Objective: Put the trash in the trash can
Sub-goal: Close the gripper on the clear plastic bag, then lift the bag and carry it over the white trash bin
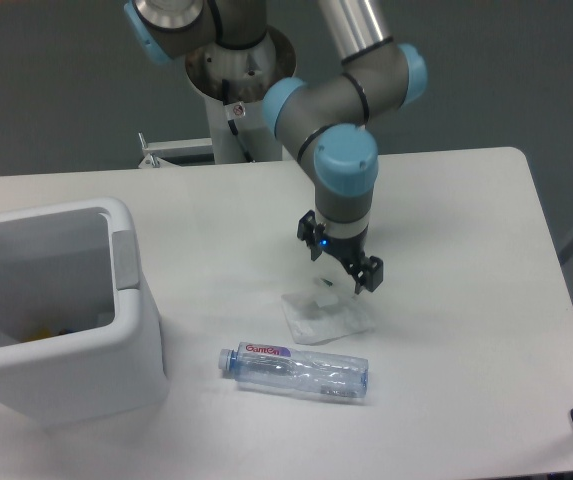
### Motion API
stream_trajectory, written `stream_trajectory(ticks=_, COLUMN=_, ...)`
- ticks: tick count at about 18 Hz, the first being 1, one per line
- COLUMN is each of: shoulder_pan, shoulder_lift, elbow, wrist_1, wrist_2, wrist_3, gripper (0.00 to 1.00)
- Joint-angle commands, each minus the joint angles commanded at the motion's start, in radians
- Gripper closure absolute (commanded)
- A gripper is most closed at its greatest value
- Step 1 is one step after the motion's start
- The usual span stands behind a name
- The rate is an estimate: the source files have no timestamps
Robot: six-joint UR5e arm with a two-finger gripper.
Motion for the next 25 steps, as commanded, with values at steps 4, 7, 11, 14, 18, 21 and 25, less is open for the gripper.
stream_trajectory(ticks=4, shoulder_pan=-0.014, shoulder_lift=-0.012, elbow=0.012, wrist_1=0.000, wrist_2=0.002, wrist_3=-0.071, gripper=0.61)
stream_trajectory(ticks=7, shoulder_pan=-0.014, shoulder_lift=-0.011, elbow=0.011, wrist_1=-0.002, wrist_2=0.002, wrist_3=-0.085, gripper=0.87)
stream_trajectory(ticks=11, shoulder_pan=-0.014, shoulder_lift=-0.011, elbow=0.012, wrist_1=-0.003, wrist_2=0.002, wrist_3=-0.083, gripper=1.00)
stream_trajectory(ticks=14, shoulder_pan=-0.014, shoulder_lift=-0.008, elbow=0.012, wrist_1=-0.006, wrist_2=0.003, wrist_3=-0.082, gripper=1.00)
stream_trajectory(ticks=18, shoulder_pan=-0.014, shoulder_lift=-0.003, elbow=0.015, wrist_1=-0.008, wrist_2=-0.002, wrist_3=-0.080, gripper=1.00)
stream_trajectory(ticks=21, shoulder_pan=-0.009, shoulder_lift=0.005, elbow=0.017, wrist_1=-0.006, wrist_2=-0.006, wrist_3=-0.080, gripper=1.00)
stream_trajectory(ticks=25, shoulder_pan=-0.002, shoulder_lift=0.032, elbow=0.015, wrist_1=-0.015, wrist_2=-0.012, wrist_3=-0.086, gripper=1.00)
